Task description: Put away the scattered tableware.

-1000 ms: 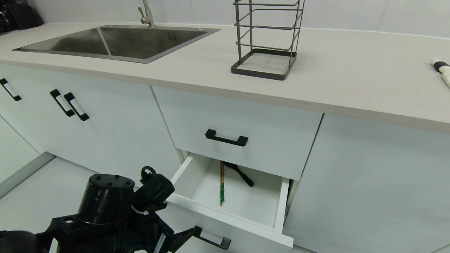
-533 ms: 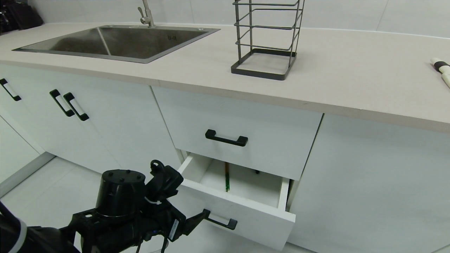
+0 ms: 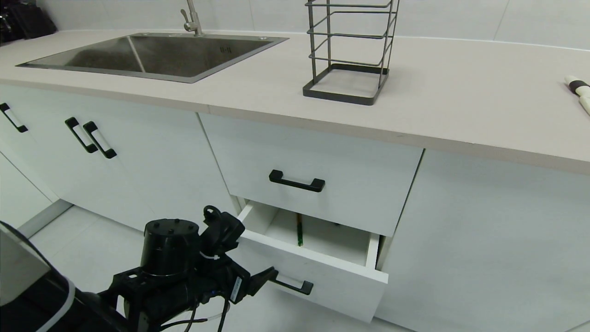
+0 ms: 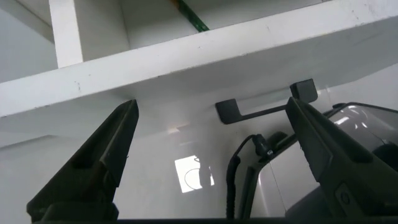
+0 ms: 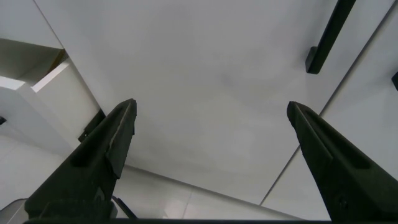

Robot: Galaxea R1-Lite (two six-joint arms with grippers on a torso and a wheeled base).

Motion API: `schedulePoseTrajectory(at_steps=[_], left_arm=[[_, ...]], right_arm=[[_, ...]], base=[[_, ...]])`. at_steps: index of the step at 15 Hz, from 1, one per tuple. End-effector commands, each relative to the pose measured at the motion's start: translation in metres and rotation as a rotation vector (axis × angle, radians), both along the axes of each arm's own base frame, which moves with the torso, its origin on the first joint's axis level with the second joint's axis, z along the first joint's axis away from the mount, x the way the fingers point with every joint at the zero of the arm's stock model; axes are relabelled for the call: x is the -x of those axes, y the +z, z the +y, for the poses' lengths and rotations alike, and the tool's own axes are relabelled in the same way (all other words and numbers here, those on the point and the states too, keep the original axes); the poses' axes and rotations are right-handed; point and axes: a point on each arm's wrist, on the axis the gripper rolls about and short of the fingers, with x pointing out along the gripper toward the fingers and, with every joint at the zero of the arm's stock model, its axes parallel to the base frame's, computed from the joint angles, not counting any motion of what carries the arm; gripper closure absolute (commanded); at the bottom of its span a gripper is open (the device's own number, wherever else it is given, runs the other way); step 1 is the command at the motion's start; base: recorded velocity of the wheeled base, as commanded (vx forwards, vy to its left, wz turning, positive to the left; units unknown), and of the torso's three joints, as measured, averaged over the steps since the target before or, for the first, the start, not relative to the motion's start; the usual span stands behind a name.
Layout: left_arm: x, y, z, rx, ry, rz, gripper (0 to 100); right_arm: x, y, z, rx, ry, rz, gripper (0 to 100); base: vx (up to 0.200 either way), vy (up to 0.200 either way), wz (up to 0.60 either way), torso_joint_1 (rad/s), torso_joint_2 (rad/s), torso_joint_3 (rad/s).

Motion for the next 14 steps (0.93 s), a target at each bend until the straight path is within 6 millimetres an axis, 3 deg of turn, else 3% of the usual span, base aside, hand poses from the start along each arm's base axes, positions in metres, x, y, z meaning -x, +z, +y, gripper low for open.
schedulePoseTrajectory(at_steps=[1, 14], left_arm=[[-0.007, -0.002, 0.001, 0.003, 0.011, 0.001, 0], [-0.037, 0.006, -0.010, 0.059, 0.004, -0.084, 0]], right_arm=[[0.000, 0.000, 0.000, 0.000, 0.000, 0.001, 0], [0.000, 0.000, 0.000, -0.002, 0.000, 0.001, 0]], base=[[0.000, 0.000, 0.00, 0.000, 0.00, 0.000], [0.000, 0.000, 0.00, 0.000, 0.00, 0.000]])
